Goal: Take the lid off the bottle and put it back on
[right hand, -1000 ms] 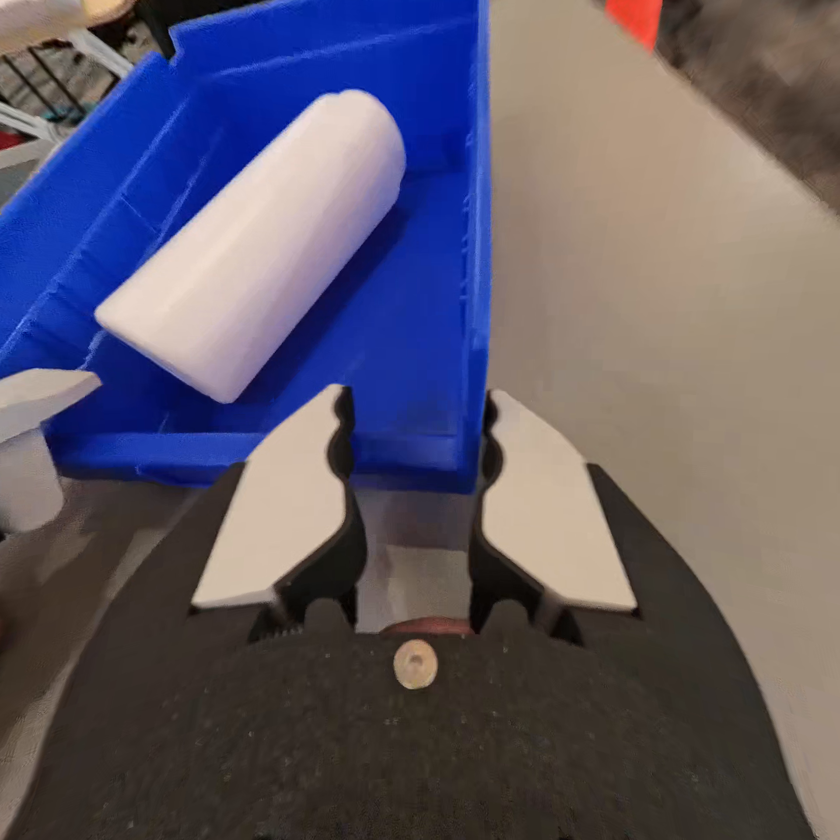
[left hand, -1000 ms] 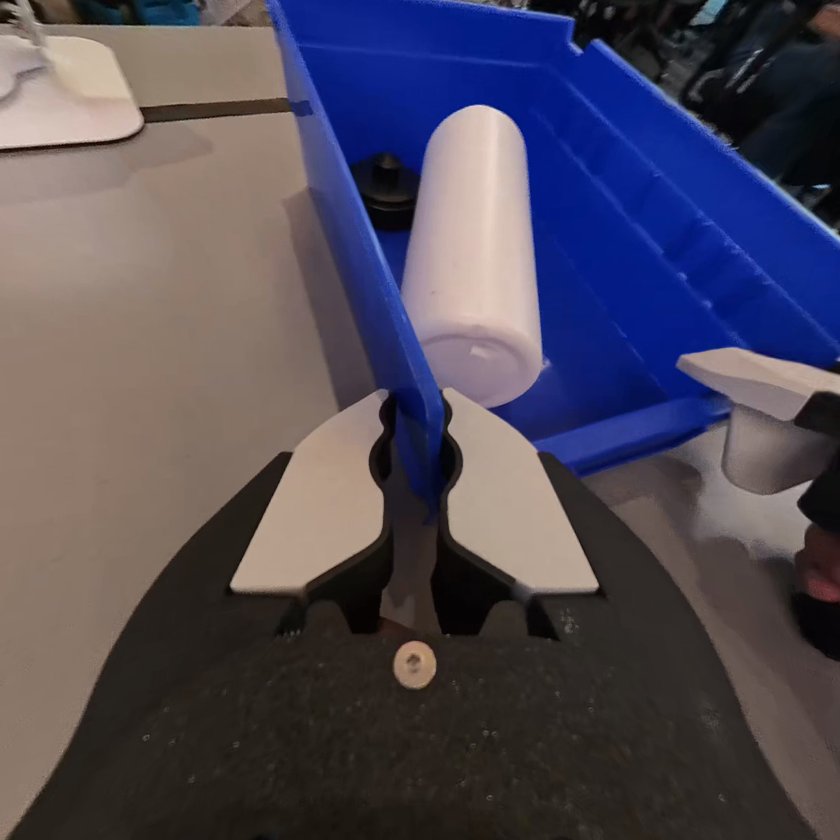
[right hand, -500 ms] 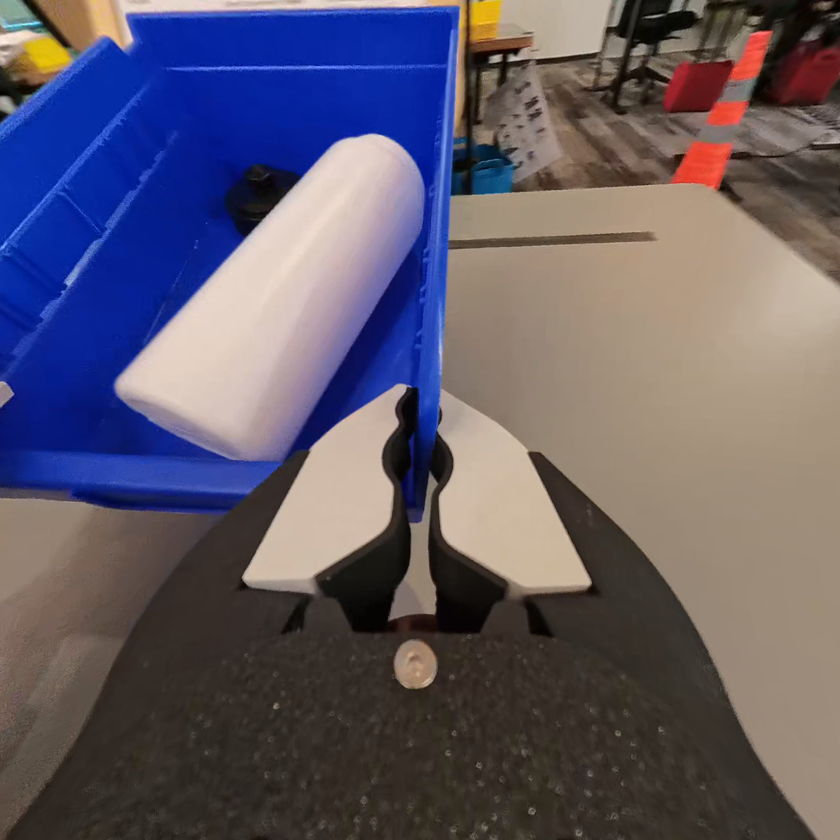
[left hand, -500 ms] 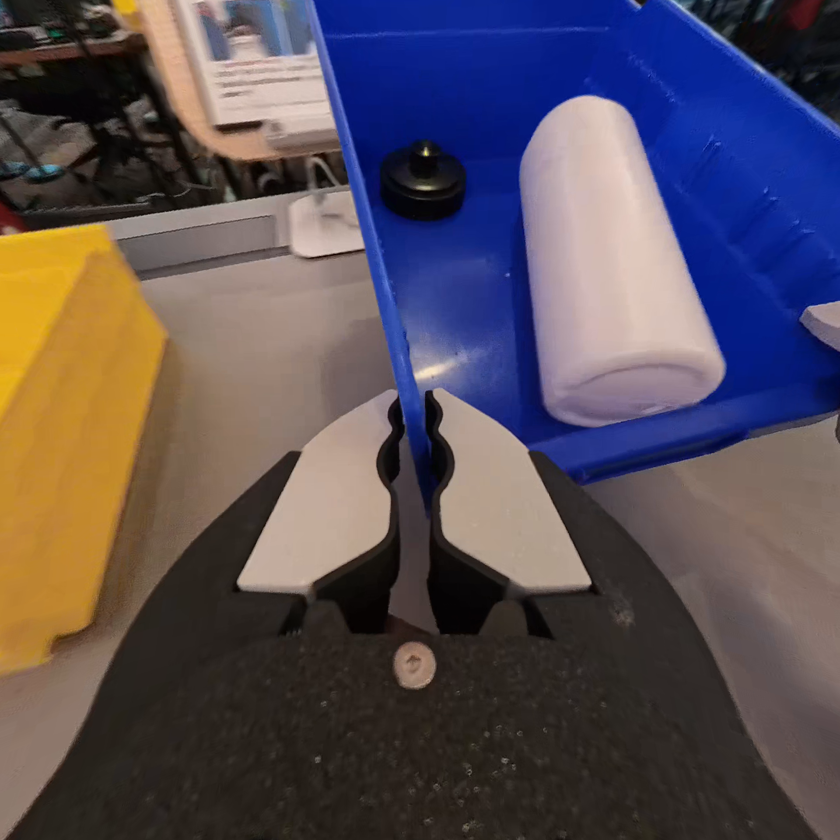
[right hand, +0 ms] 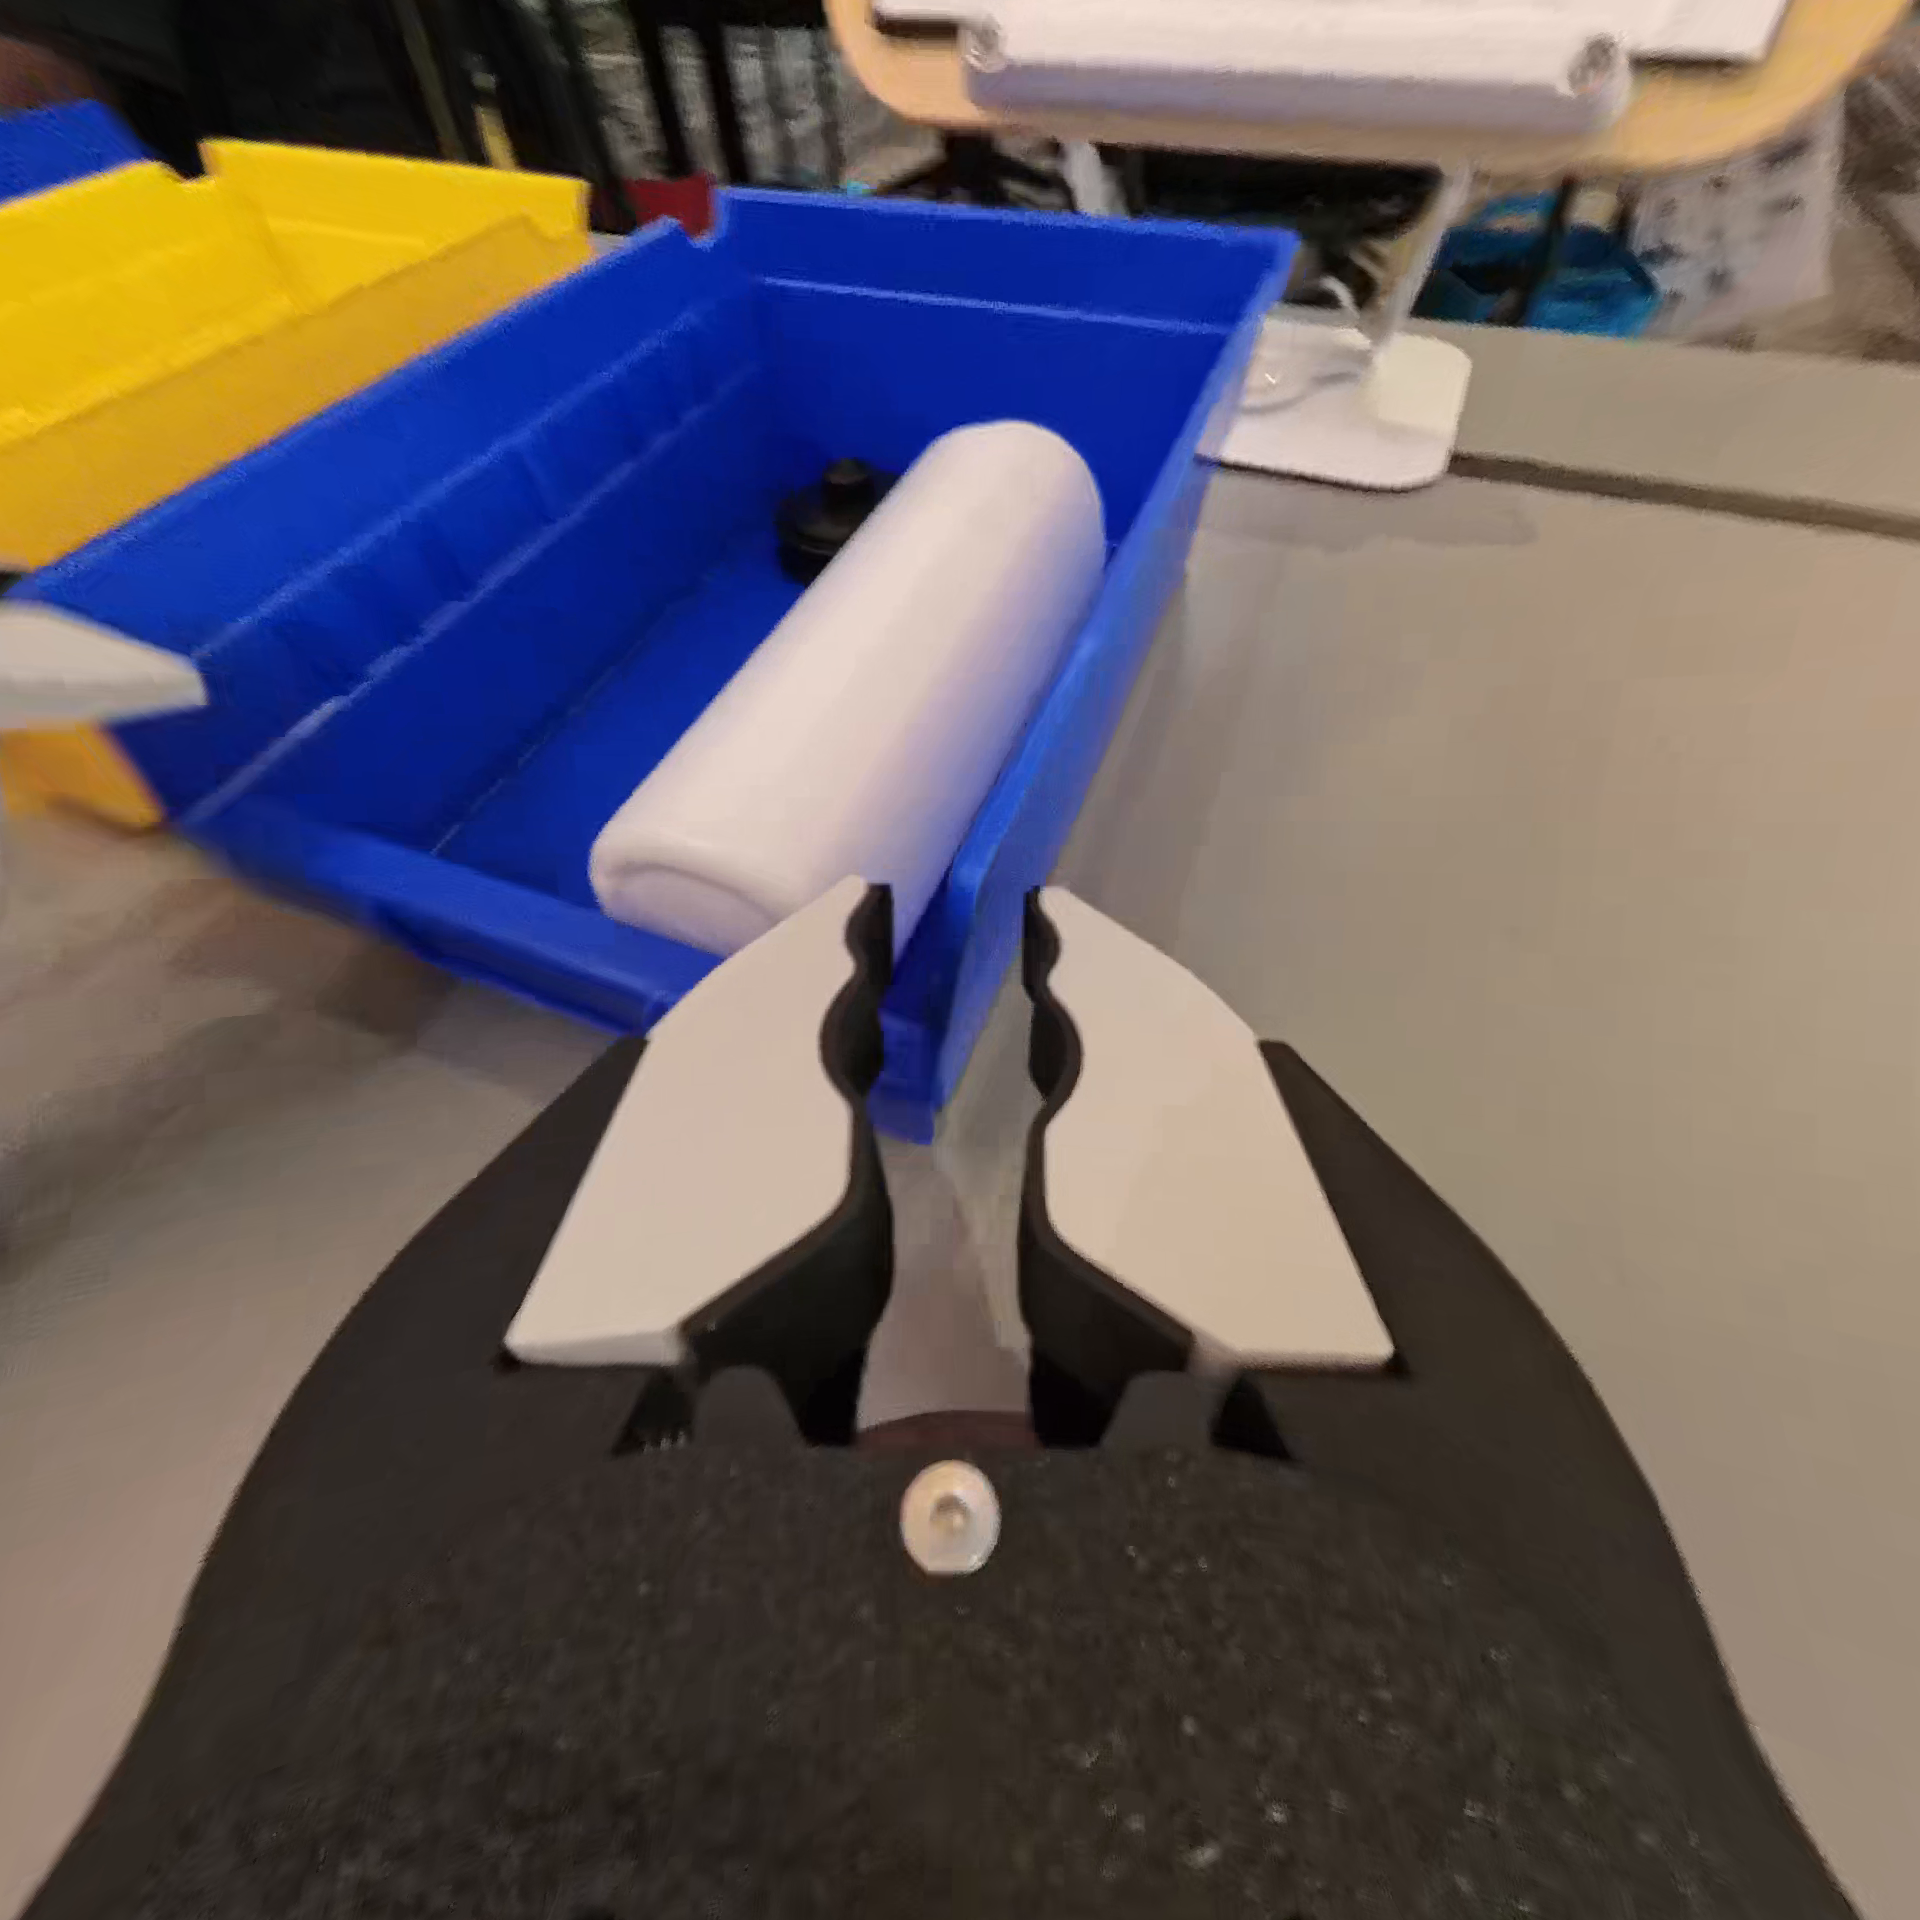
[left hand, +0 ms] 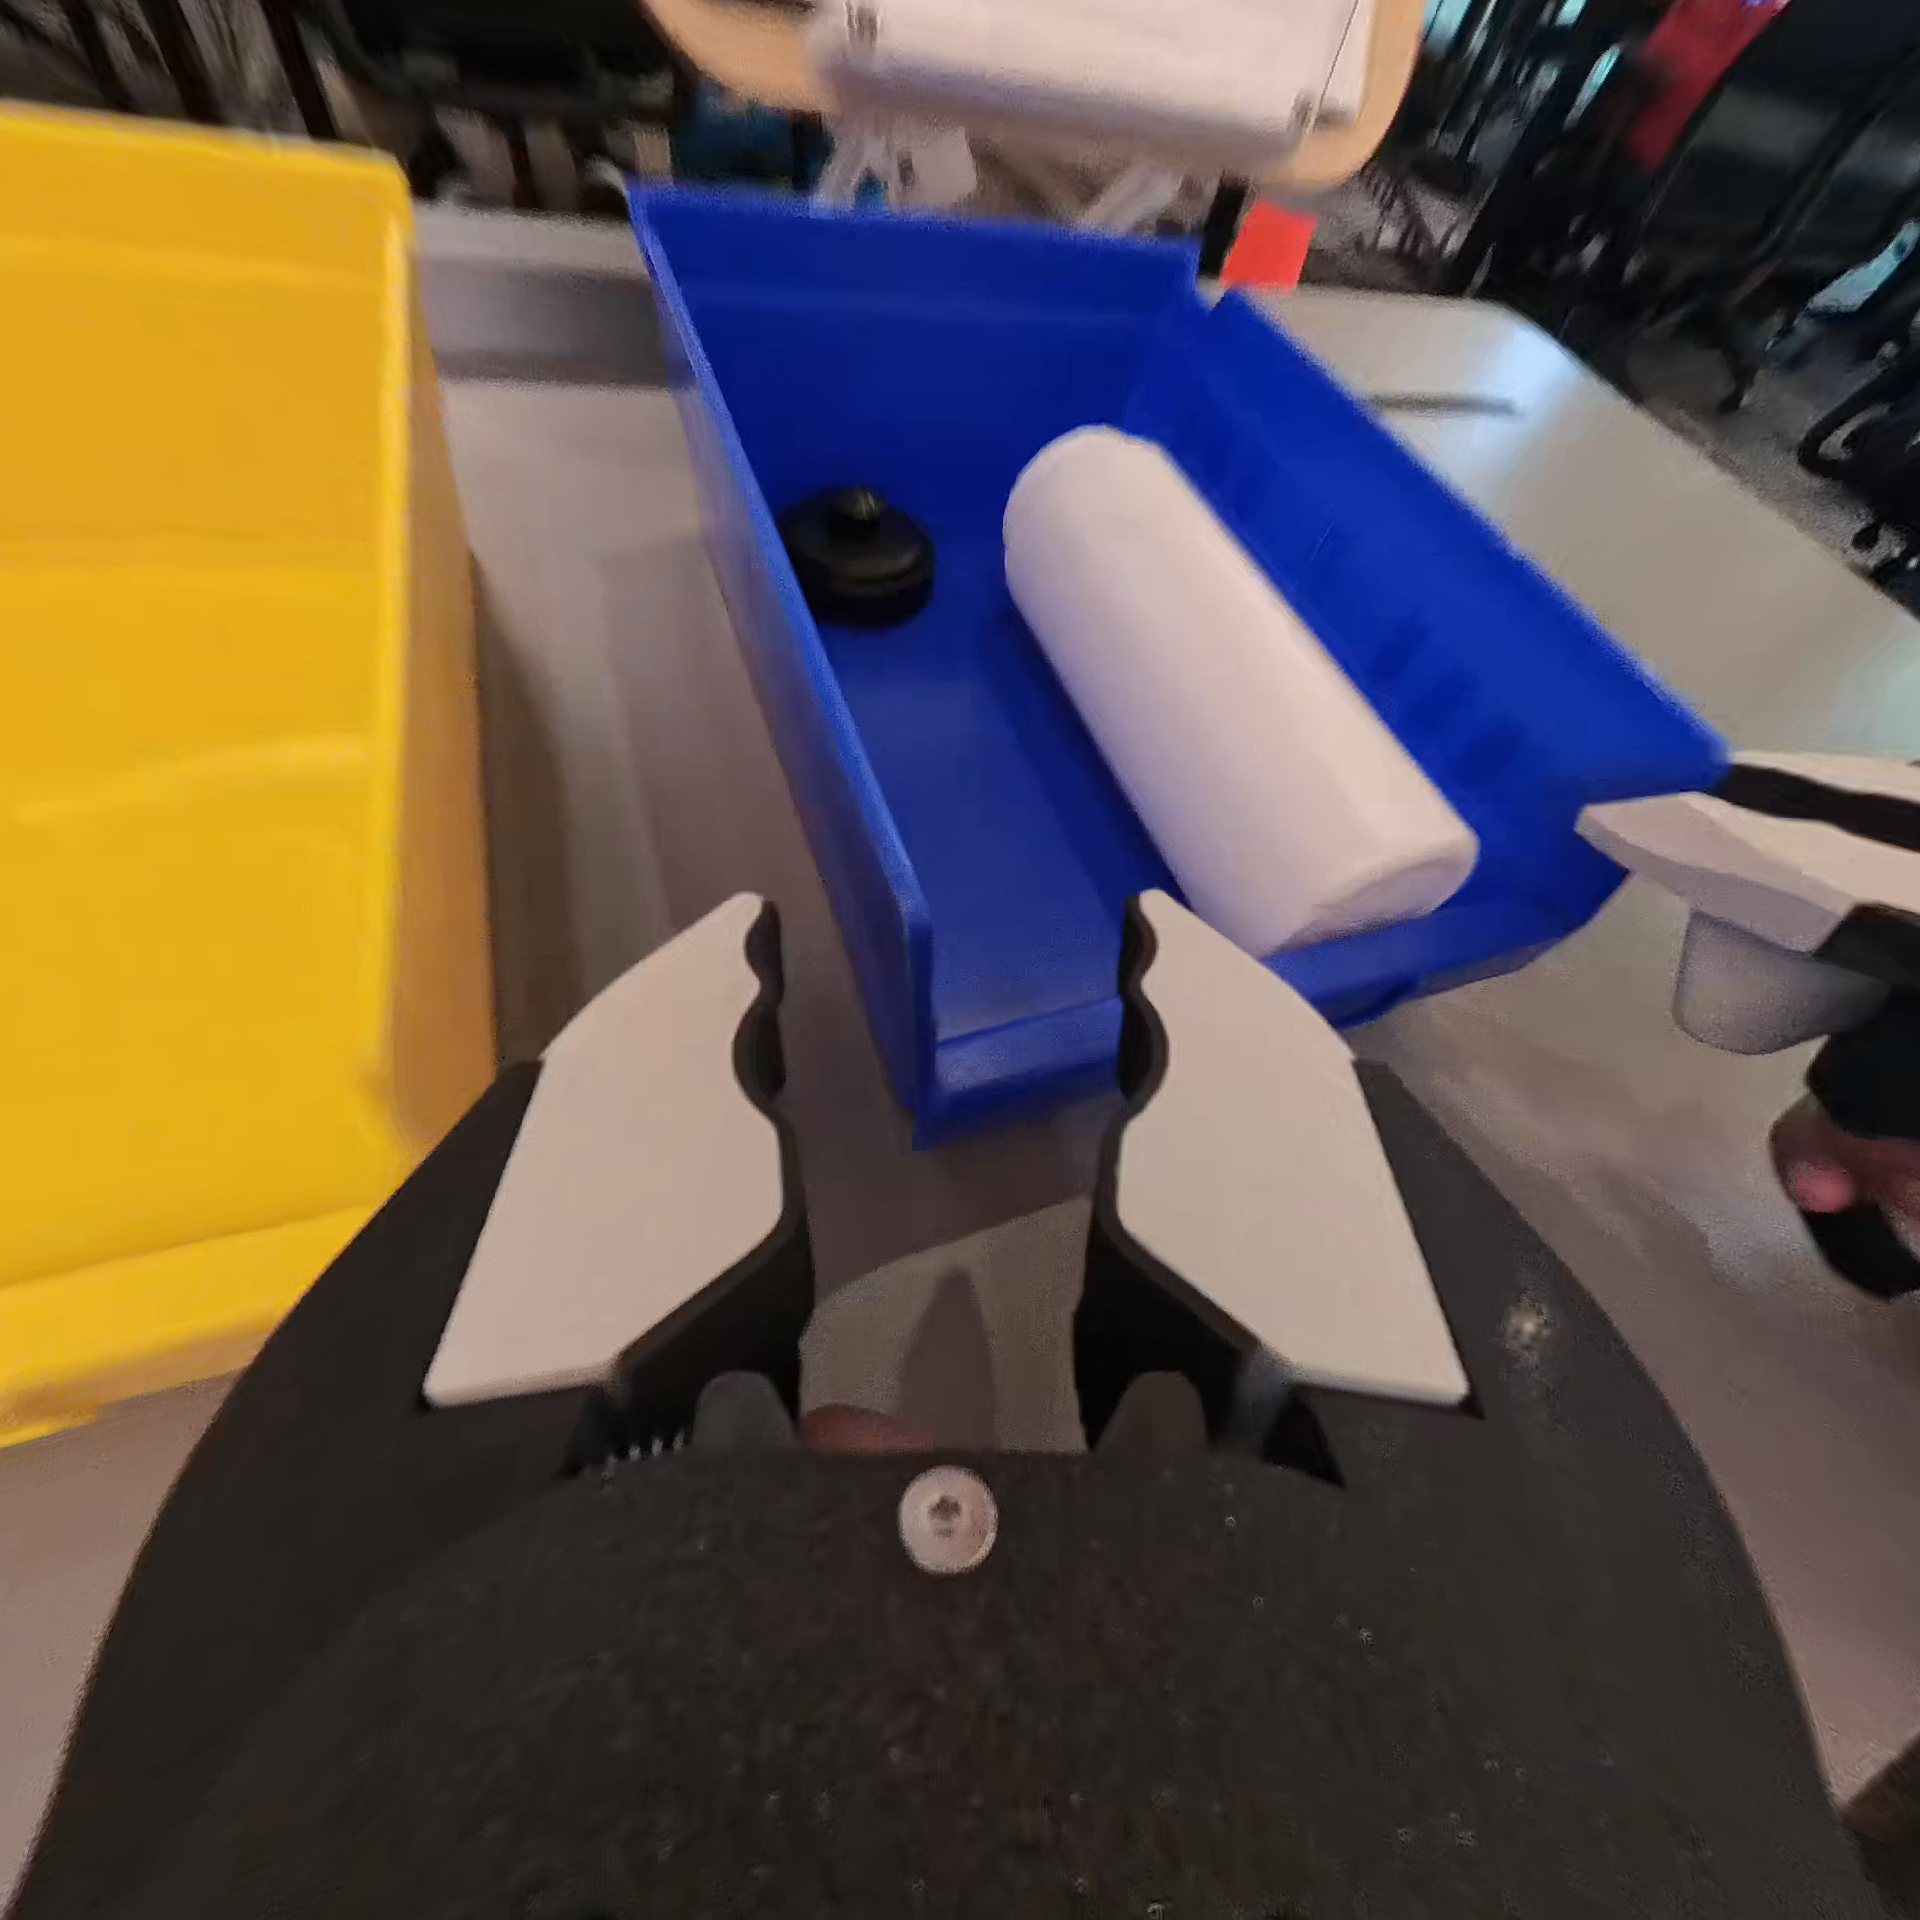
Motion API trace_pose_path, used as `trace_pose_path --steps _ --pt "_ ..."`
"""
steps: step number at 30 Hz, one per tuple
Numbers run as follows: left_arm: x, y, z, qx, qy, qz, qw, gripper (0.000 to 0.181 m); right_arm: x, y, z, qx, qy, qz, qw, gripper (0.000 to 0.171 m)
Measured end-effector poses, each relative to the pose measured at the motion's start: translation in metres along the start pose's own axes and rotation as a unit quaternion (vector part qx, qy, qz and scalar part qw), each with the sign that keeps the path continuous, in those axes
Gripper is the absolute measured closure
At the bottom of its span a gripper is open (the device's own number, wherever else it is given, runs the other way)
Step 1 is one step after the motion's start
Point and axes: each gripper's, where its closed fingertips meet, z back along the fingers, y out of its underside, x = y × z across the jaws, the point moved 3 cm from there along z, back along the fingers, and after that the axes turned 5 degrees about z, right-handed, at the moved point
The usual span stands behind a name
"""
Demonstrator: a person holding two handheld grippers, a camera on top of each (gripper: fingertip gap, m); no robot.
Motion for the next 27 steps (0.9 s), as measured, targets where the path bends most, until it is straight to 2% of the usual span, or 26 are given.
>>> trace_pose_path --steps 4,6,9,12,15,16,17,20,22,27 --pt "0.033 -0.007 0.062 -0.032 -0.033 0.013 0.999 0.114 0.008 0.005 0.042 -0.039 -0.130 0.086 0.987 0.144" --pt "0.074 -0.006 0.095 -0.038 -0.073 0.039 0.996 0.111 0.006 0.007 0.056 -0.051 -0.144 0.082 0.985 0.143" --pt "0.164 -0.003 0.130 -0.031 -0.182 0.016 0.983 0.111 0.017 -0.002 0.072 -0.081 -0.174 0.064 0.979 0.142" --pt "0.231 0.005 0.121 0.013 -0.200 0.052 0.978 0.113 0.046 -0.007 0.077 -0.099 -0.214 0.065 0.970 0.142" --pt "0.261 -0.003 0.096 0.004 -0.195 0.070 0.978 0.128 0.092 0.002 0.076 -0.077 -0.272 0.084 0.956 0.137" --pt "0.266 -0.006 0.088 0.004 -0.194 0.061 0.979 0.148 0.106 0.005 0.076 -0.071 -0.287 0.093 0.951 0.136" --pt "0.268 -0.009 0.080 0.003 -0.194 0.049 0.980 0.176 0.120 0.009 0.075 -0.065 -0.297 0.102 0.947 0.136" --pt "0.265 -0.012 0.071 0.002 -0.189 0.047 0.981 0.179 0.155 0.019 0.067 -0.027 -0.323 0.124 0.938 0.134" --pt "0.251 -0.004 0.077 0.005 -0.189 0.044 0.981 0.179 0.172 0.021 0.055 0.001 -0.316 0.139 0.939 0.126" --pt "0.208 0.032 0.128 -0.001 -0.233 0.061 0.971 0.178 0.201 -0.003 0.012 0.028 -0.216 0.127 0.968 0.101"
